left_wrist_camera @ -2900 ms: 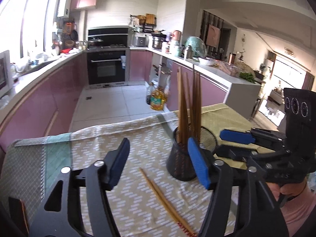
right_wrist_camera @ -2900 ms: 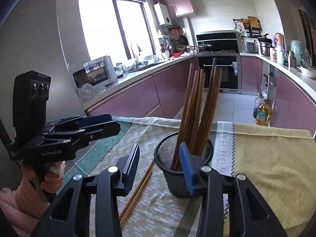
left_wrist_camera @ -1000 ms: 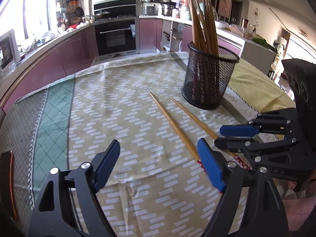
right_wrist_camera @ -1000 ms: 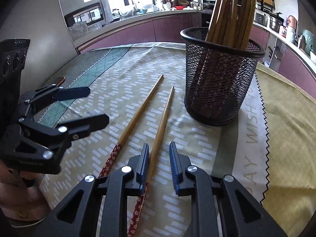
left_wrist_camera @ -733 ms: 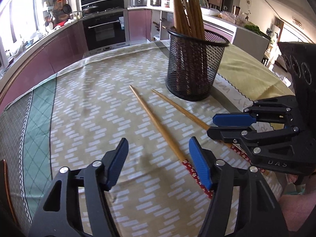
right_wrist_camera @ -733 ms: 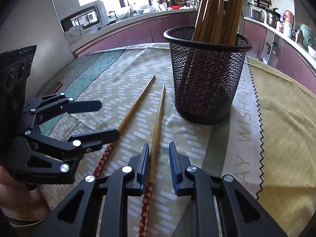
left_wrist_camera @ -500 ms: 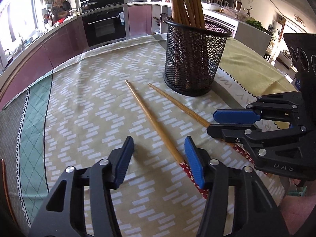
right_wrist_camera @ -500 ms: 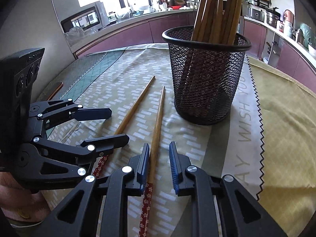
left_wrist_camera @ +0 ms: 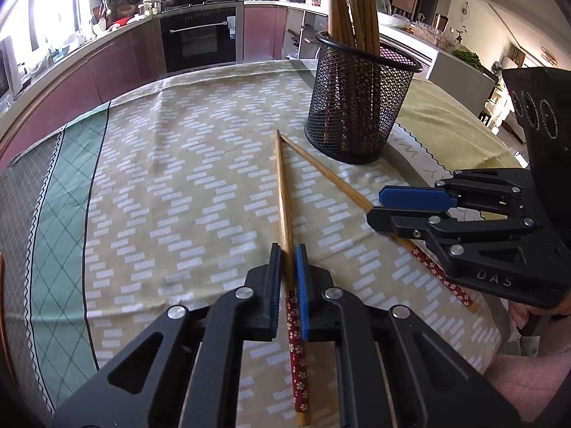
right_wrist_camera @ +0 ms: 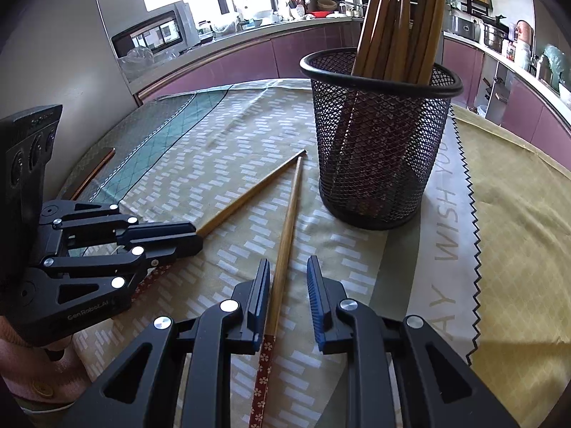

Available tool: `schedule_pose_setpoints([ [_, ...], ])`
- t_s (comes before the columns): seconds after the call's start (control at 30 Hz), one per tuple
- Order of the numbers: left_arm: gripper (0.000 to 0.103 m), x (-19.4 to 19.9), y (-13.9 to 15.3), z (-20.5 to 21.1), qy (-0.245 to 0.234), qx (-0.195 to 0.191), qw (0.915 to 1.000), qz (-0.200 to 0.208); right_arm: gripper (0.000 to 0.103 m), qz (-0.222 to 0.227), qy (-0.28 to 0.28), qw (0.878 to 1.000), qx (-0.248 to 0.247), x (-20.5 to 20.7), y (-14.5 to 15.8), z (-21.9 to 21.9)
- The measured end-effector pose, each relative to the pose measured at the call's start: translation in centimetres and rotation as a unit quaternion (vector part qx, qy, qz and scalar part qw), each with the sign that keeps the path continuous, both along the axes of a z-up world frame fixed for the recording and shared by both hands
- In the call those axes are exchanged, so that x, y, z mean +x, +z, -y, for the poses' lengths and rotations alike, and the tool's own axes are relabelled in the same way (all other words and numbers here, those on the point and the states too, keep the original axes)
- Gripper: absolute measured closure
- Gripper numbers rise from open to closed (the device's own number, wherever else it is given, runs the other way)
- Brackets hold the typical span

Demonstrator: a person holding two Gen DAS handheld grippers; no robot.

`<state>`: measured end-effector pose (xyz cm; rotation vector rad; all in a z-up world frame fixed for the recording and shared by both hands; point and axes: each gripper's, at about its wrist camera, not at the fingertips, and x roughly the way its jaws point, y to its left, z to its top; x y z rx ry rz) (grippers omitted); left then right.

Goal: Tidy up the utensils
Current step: 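Grasp one wooden chopstick with the left tool while the right tool grasps the other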

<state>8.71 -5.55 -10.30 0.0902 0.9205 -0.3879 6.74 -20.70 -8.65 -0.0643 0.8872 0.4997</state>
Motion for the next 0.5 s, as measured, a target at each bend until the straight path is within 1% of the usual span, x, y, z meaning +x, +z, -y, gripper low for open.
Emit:
schedule_pose_setpoints([
  [0.03,0.094,-0.1,0.0,0.0,-0.001,-0.001,1.0000,-0.003,0.083,0.002,0.000,1.000,-0.003,0.0,0.0,-0.1],
  [0.1,0.087,-0.3,0.2,0.1,-0.005,-0.001,1.0000,-0.001,0.083,0.004,0.001,1.000,-0.005,0.1,0.0,-0.3],
  [0.17,0.084,-0.2,0.3,0.4,-0.007,0.009,0.9999,0.004,0.083,0.003,0.000,1.000,-0.003,0.2,0.0,-0.3],
  [0.23,0.079,0.3,0.2,0.5,-0.007,0.009,0.9999,0.001,0.083,0.004,0.000,1.000,-0.004,0.3,0.0,-0.3],
  [0.27,0.074,0.6,0.2,0.6,-0.007,0.008,0.9999,-0.001,0.083,0.005,0.000,1.000,-0.005,0.4,0.1,-0.4],
  [0.3,0.073,0.9,0.2,0.7,-0.007,0.009,0.9999,-0.001,0.083,0.005,0.000,1.000,-0.005,0.4,0.0,-0.4],
  [0.4,0.073,1.5,0.3,1.2,-0.011,0.015,0.9998,0.003,0.083,0.006,0.000,1.000,-0.005,0.6,0.0,-0.4],
  [0.5,0.076,2.3,0.1,1.5,-0.011,0.021,0.9997,0.003,0.084,0.005,-0.001,1.000,-0.003,0.8,0.1,-0.4],
])
